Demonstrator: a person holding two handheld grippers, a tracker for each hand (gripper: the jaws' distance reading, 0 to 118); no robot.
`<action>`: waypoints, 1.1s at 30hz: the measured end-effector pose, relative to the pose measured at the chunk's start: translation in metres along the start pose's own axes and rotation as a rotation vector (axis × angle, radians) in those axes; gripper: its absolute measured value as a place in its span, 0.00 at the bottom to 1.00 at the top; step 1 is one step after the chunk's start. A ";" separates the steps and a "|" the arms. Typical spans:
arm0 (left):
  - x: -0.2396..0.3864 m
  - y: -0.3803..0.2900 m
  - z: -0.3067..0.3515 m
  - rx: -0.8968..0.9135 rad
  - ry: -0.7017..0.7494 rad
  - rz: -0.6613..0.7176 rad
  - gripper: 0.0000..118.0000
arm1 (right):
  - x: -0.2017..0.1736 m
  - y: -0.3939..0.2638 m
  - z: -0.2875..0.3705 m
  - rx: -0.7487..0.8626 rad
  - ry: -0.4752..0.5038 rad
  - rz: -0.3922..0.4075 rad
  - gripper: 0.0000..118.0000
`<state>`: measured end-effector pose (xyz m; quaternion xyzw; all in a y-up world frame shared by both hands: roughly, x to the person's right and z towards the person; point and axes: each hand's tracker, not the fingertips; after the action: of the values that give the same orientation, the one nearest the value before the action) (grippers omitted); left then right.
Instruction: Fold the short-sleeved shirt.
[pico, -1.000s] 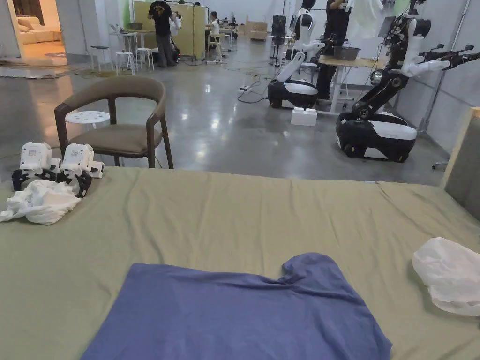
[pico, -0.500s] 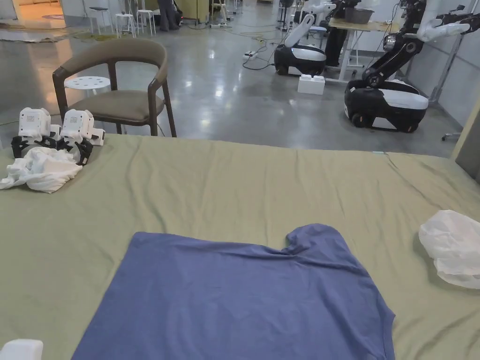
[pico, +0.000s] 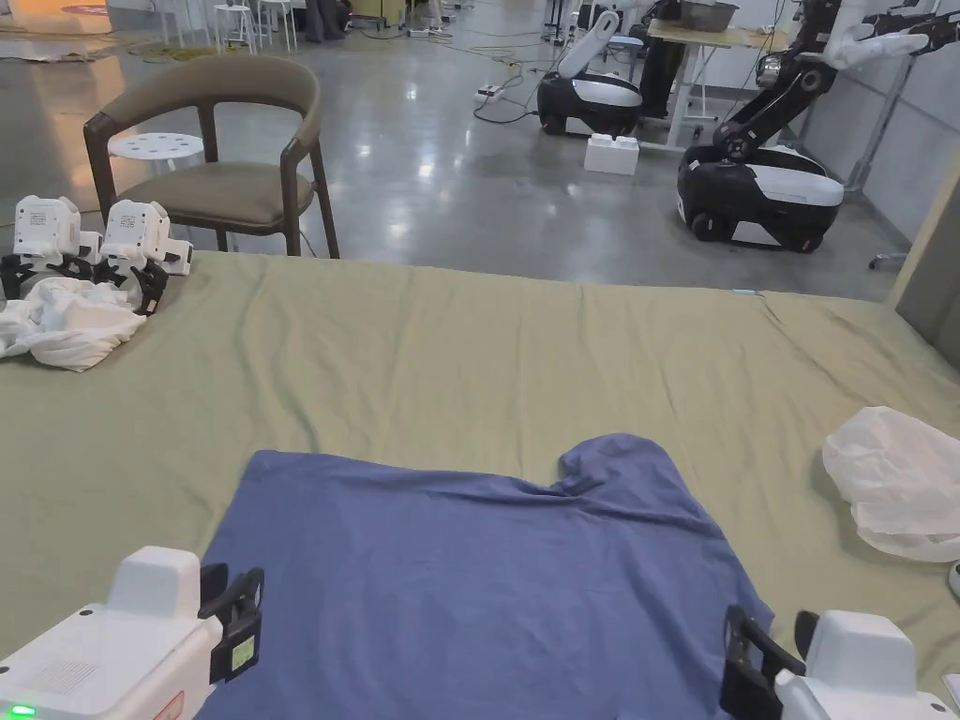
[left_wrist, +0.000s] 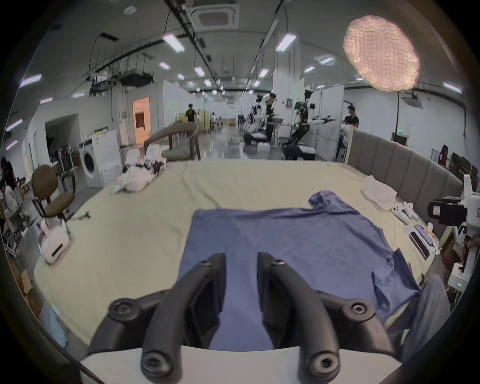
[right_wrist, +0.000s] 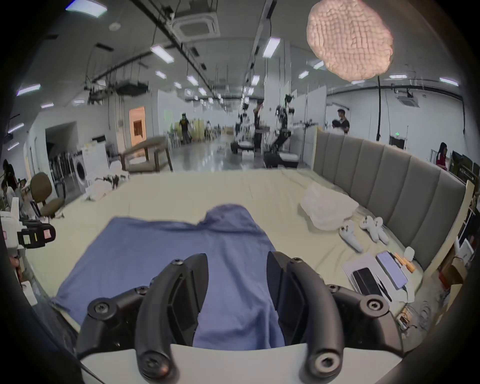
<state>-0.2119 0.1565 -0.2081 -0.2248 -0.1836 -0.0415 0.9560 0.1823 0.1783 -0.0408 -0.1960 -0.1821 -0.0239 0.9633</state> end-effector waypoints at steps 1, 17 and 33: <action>0.005 0.003 0.001 0.031 -0.001 -0.013 0.06 | -0.006 0.001 -0.002 0.036 0.004 0.002 0.33; 0.001 0.033 0.027 0.246 0.101 -0.009 0.00 | -0.046 0.023 -0.004 0.292 0.014 0.032 0.00; -0.089 -0.085 0.052 -0.608 0.026 0.057 0.43 | -0.036 -0.025 -0.026 0.047 0.051 0.073 0.00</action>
<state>-0.3254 0.1037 -0.1626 -0.5051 -0.1440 -0.0704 0.8480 0.1547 0.1439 -0.0673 -0.1793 -0.1507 0.0108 0.9721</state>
